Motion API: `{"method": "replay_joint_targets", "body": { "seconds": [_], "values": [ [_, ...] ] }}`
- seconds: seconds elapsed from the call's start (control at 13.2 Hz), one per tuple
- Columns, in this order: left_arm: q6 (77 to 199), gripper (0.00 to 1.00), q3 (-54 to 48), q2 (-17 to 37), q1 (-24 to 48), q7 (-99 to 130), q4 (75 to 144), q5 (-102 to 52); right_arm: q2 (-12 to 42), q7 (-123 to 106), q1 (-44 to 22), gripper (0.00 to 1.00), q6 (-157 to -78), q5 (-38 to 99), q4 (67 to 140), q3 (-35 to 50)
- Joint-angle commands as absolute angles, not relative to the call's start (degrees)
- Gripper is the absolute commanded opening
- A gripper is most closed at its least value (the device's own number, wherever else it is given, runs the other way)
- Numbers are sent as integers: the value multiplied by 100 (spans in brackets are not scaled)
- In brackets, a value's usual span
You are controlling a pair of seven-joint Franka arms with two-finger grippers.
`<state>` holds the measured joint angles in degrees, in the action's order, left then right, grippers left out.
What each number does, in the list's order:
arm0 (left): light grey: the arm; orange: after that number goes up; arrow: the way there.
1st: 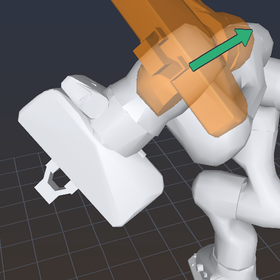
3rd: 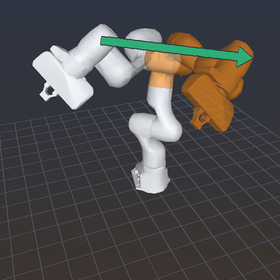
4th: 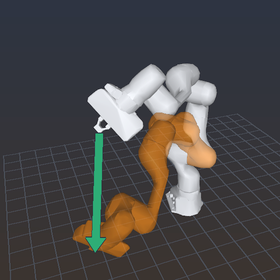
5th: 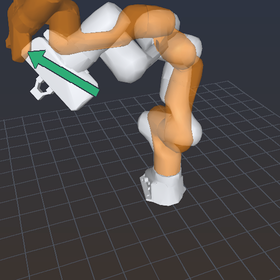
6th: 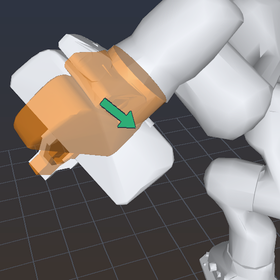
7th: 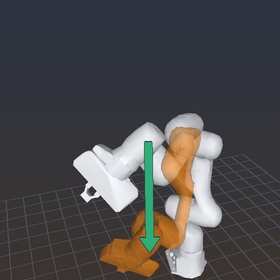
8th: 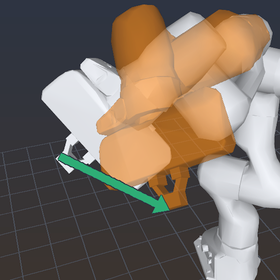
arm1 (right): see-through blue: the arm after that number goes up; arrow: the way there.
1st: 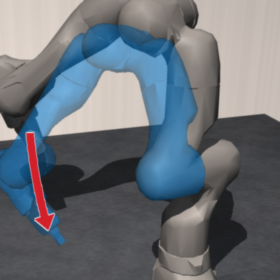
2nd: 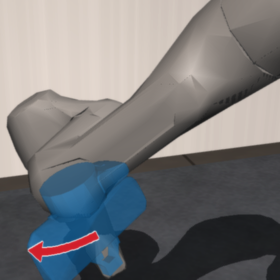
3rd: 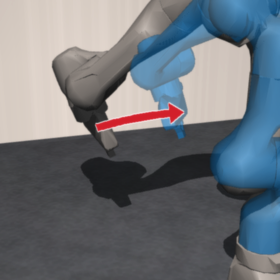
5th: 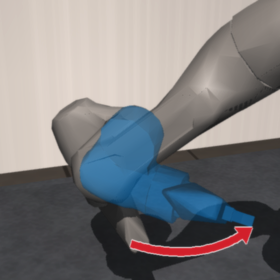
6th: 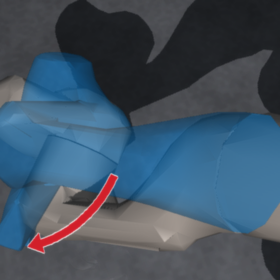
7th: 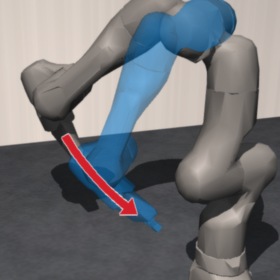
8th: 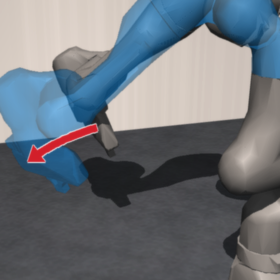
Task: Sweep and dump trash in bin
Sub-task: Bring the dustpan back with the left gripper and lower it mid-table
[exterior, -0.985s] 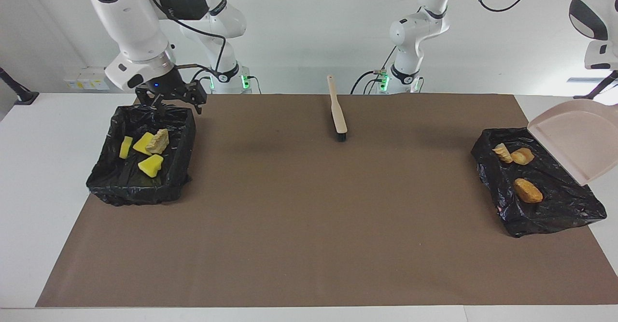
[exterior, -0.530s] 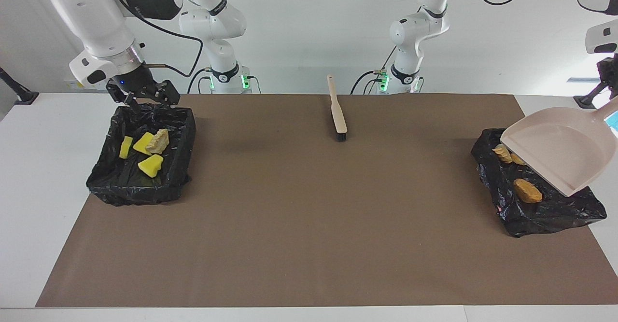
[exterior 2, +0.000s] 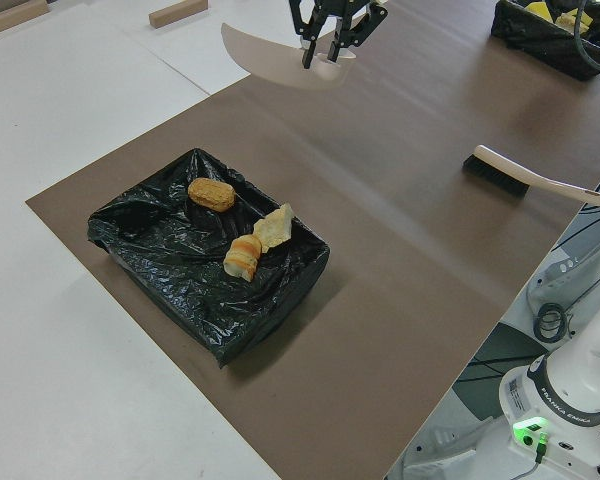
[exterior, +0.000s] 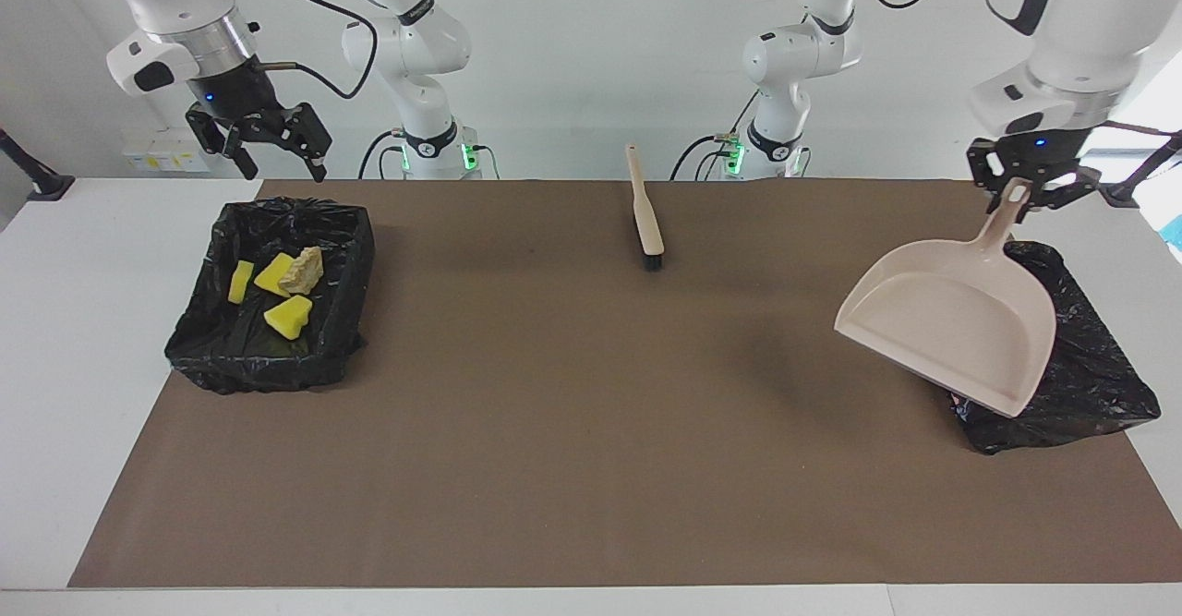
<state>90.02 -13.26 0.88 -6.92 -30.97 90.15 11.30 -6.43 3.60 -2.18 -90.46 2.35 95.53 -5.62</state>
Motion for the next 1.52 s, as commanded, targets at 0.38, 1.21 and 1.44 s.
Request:
{"method": "replay_joint_targets", "body": {
  "seconds": [0.38, 1.21, 1.44],
  "values": [
    [10403, 0, -1239, 149, 1071, 764, 10168, -88, -791, 483, -299, 100, -9325, 228, 9915, -536],
    [12776, 0, -1257, 1722, 2312, 2215, 10466, -88, -791, 483, -308, 100, -9316, 237, 9905, -536],
    [12816, 0, -1231, 1872, 2575, 2678, 10538, -88, -791, 483, -308, 100, -9316, 237, 9905, -536]
  ]
}}
